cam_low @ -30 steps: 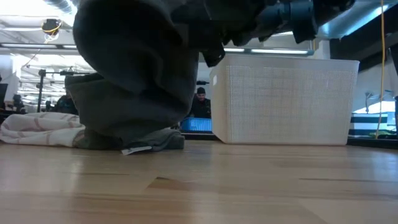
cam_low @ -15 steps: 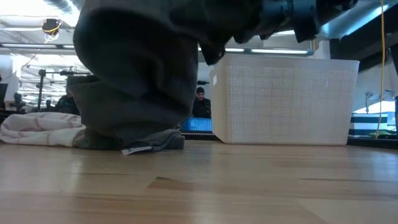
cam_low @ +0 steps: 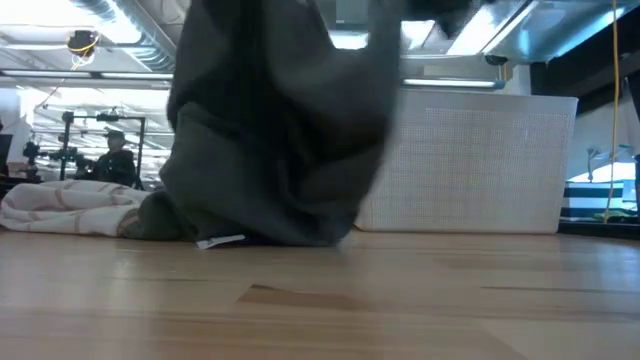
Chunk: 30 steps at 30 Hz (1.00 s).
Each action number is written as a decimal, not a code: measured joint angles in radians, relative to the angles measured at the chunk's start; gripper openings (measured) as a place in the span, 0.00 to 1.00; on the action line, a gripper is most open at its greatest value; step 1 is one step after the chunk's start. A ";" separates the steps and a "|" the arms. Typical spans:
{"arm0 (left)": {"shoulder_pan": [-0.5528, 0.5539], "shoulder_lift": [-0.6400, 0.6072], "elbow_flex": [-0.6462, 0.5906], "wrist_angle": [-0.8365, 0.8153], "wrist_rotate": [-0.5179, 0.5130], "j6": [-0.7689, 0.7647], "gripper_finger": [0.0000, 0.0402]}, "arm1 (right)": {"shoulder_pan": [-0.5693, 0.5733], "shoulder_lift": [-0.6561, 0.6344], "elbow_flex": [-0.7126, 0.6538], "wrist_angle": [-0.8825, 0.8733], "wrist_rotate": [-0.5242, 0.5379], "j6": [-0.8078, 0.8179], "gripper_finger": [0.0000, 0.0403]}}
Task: Fold towel
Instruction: Fold the gray towel
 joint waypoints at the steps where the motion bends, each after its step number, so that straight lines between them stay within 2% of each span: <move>1: 0.004 0.008 -0.032 0.024 0.003 -0.013 0.00 | 0.019 -0.013 0.000 -0.052 0.046 0.034 0.02; 5: 0.020 0.065 -0.153 0.167 0.057 -0.016 0.00 | 0.090 -0.032 0.000 -0.234 0.193 0.188 0.01; 9: 0.025 0.149 -0.222 0.296 0.084 -0.011 0.00 | 0.140 -0.011 -0.001 -0.379 0.289 0.367 0.01; 14: 0.029 0.261 -0.234 0.349 0.084 -0.024 0.01 | 0.171 0.045 -0.001 -0.405 0.315 0.496 0.01; 18: 0.037 0.329 -0.234 0.372 0.083 -0.046 0.11 | 0.171 0.103 -0.001 -0.405 0.311 0.532 0.01; 21: 0.036 0.340 -0.227 0.325 0.077 -0.049 0.21 | 0.169 0.141 -0.001 -0.405 0.310 0.536 0.01; 25: 0.001 0.306 -0.120 0.075 0.075 -0.108 0.30 | 0.169 0.168 -0.001 -0.406 0.300 0.537 0.02; 27: -0.031 0.277 -0.063 -0.046 0.073 -0.209 0.33 | 0.169 0.168 -0.001 -0.406 0.300 0.537 0.02; 30: -0.099 0.232 -0.042 -0.137 0.071 -0.383 0.34 | 0.168 0.168 -0.001 -0.404 0.300 0.538 0.02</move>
